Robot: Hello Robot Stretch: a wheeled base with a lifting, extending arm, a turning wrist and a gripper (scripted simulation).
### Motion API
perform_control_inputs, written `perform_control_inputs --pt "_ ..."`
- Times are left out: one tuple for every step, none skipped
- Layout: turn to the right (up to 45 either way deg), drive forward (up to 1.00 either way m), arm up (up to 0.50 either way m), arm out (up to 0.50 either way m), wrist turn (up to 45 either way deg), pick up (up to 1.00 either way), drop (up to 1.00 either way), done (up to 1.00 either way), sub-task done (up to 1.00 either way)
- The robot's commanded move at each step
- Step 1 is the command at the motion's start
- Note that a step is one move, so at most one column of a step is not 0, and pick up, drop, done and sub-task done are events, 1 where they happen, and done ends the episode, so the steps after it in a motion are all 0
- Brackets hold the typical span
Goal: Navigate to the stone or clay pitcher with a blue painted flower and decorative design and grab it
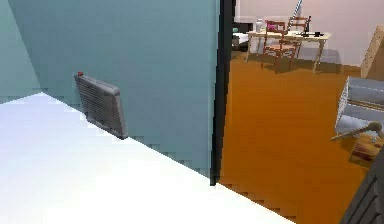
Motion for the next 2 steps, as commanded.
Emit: perform_control_inputs --pt "0.0 0.25 0.00 0.00 0.0 0.00 0.00 0.00 0.00" --pt "33.0 0.00 0.00 0.00 0.0 0.00 0.00 0.00 0.00"
